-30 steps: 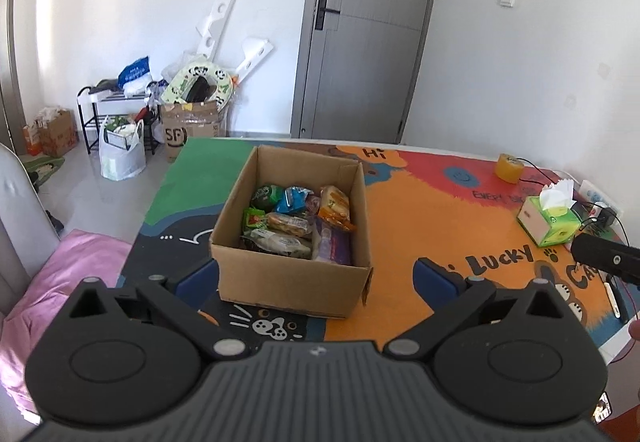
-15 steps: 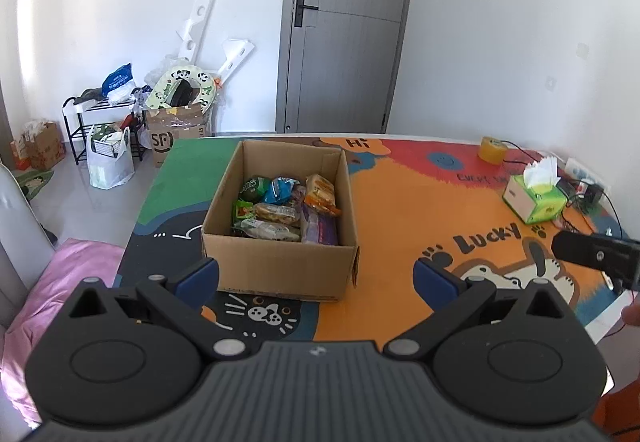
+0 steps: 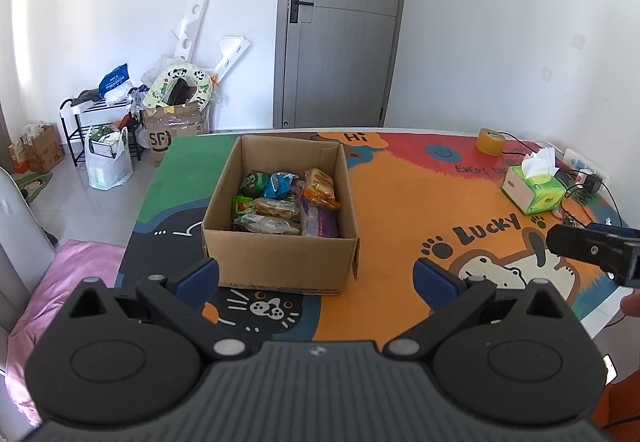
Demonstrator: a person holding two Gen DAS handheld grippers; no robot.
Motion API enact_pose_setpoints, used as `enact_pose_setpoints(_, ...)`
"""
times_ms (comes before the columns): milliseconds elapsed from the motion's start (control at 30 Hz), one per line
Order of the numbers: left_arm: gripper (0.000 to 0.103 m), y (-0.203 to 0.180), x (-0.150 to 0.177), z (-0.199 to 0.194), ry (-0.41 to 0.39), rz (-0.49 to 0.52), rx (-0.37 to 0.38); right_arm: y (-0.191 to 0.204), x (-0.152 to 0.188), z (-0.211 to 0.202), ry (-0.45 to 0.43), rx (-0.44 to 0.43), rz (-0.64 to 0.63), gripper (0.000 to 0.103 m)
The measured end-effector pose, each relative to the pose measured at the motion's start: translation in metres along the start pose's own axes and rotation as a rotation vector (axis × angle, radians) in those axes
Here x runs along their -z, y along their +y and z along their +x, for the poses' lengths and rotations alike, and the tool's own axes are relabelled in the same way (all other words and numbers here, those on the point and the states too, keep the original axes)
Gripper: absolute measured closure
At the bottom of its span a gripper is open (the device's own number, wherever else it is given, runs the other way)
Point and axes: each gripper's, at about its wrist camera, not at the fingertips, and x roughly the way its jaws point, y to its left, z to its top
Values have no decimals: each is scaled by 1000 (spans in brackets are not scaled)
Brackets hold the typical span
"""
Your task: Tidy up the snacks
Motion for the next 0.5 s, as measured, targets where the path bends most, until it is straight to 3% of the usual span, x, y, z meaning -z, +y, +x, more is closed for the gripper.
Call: enact_pose_setpoints(500,1,2,-1,0,-1,-5,-3,4,1,0,6,-3,-10,0)
